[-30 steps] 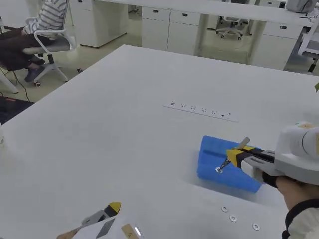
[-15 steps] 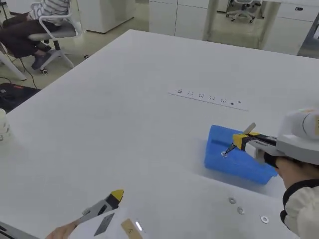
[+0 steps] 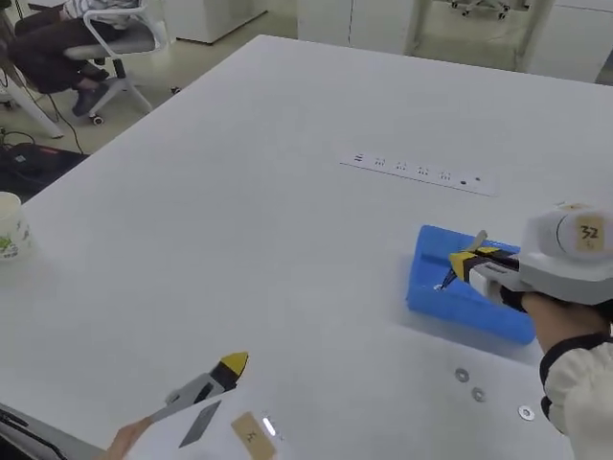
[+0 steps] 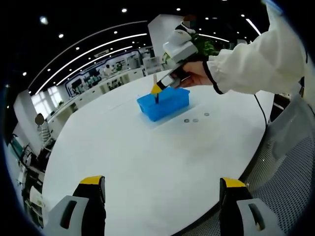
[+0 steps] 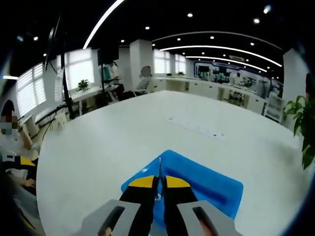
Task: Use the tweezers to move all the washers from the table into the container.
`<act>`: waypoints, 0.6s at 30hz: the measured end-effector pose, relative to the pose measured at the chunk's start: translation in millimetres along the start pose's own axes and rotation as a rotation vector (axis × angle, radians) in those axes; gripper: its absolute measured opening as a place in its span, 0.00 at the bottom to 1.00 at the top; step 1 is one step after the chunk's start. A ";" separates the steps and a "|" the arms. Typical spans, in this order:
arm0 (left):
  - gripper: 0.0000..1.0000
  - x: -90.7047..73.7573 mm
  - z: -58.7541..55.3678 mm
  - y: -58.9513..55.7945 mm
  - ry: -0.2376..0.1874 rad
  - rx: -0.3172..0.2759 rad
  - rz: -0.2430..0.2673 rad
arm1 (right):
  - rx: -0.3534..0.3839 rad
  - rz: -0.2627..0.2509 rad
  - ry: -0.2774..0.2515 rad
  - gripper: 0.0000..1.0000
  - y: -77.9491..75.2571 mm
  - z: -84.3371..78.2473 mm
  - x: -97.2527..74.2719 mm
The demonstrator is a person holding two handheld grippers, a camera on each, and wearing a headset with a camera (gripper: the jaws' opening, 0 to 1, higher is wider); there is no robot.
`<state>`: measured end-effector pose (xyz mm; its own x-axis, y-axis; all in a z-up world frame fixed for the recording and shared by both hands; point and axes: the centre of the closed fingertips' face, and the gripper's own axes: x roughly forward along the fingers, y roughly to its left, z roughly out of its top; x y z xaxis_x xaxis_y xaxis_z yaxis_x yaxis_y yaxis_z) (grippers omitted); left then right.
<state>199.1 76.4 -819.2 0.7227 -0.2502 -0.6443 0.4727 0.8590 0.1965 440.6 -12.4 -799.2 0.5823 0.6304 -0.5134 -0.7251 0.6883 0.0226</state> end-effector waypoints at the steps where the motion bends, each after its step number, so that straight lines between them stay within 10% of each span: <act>1: 0.99 0.1 -0.1 0.1 0.001 0.000 0.001 | 0.008 0.005 0.006 0.02 0.0 -1.9 1.2; 18: 0.99 1.6 -0.6 0.4 0.006 0.005 0.004 | -0.005 0.009 0.035 0.03 -1.3 -11.9 6.0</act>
<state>200.2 76.6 -820.7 0.7214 -0.2437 -0.6482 0.4723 0.8577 0.2032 440.7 -13.7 -812.5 0.5628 0.6232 -0.5430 -0.7320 0.6809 0.0228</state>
